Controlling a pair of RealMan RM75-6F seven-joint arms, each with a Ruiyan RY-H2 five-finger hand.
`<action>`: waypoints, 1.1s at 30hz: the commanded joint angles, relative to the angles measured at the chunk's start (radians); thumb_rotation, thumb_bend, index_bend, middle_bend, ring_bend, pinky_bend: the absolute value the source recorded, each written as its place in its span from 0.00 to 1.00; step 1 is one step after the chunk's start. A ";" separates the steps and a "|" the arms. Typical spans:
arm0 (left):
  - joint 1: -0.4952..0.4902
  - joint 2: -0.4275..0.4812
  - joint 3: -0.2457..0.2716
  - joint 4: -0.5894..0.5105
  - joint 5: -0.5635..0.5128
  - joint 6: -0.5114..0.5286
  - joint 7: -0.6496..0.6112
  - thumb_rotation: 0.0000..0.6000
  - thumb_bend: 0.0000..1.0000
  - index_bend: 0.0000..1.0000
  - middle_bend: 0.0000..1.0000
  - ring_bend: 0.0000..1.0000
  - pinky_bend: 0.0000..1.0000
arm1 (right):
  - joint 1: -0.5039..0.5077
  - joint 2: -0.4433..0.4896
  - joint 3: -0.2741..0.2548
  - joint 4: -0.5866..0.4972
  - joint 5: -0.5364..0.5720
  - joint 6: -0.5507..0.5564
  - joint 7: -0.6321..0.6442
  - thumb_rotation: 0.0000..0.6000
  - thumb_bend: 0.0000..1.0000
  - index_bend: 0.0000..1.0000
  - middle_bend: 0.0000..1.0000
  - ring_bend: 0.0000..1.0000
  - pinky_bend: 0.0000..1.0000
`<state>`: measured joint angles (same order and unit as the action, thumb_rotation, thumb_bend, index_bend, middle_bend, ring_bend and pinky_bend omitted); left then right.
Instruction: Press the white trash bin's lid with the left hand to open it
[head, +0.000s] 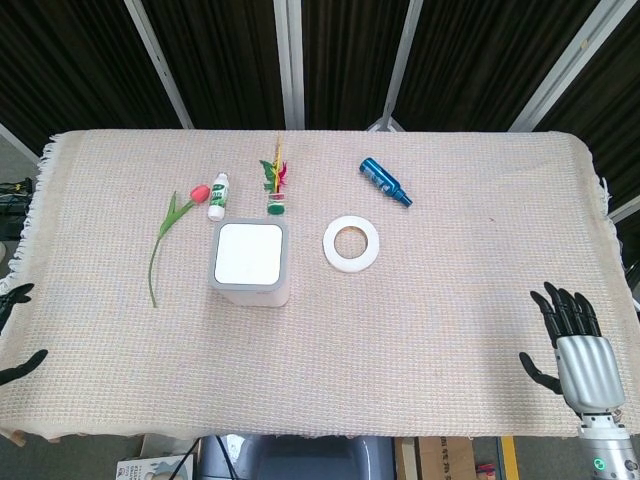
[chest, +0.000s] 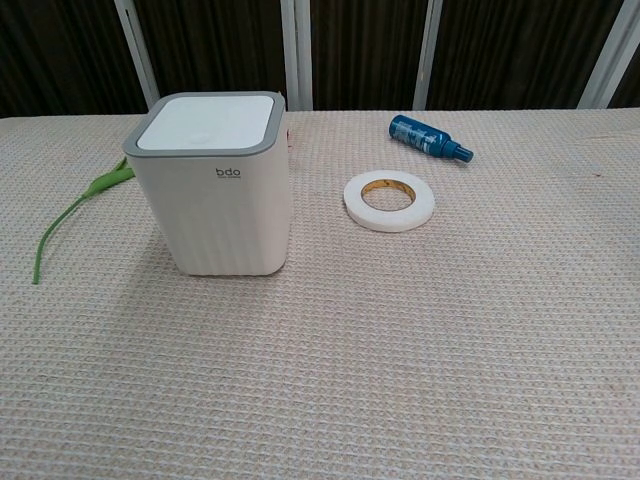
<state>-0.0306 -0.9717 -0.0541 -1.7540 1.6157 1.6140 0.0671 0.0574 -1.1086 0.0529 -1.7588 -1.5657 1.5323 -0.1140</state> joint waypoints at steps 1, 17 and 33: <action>-0.057 0.046 -0.026 -0.050 0.011 -0.059 0.018 1.00 0.25 0.18 0.48 0.44 0.50 | 0.001 -0.002 -0.001 0.000 0.000 -0.002 -0.002 1.00 0.27 0.12 0.02 0.00 0.00; -0.384 0.209 -0.140 -0.367 -0.100 -0.512 0.293 1.00 0.63 0.20 0.85 0.78 0.66 | 0.005 -0.009 -0.003 -0.001 0.008 -0.018 -0.027 1.00 0.27 0.12 0.02 0.00 0.00; -0.584 0.104 -0.172 -0.467 -0.420 -0.678 0.592 1.00 0.66 0.20 0.86 0.78 0.66 | 0.011 -0.013 -0.002 0.003 0.023 -0.035 -0.037 1.00 0.27 0.12 0.02 0.00 0.00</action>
<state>-0.5905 -0.8475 -0.2229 -2.2153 1.2236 0.9560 0.6407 0.0683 -1.1211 0.0509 -1.7559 -1.5433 1.4971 -0.1506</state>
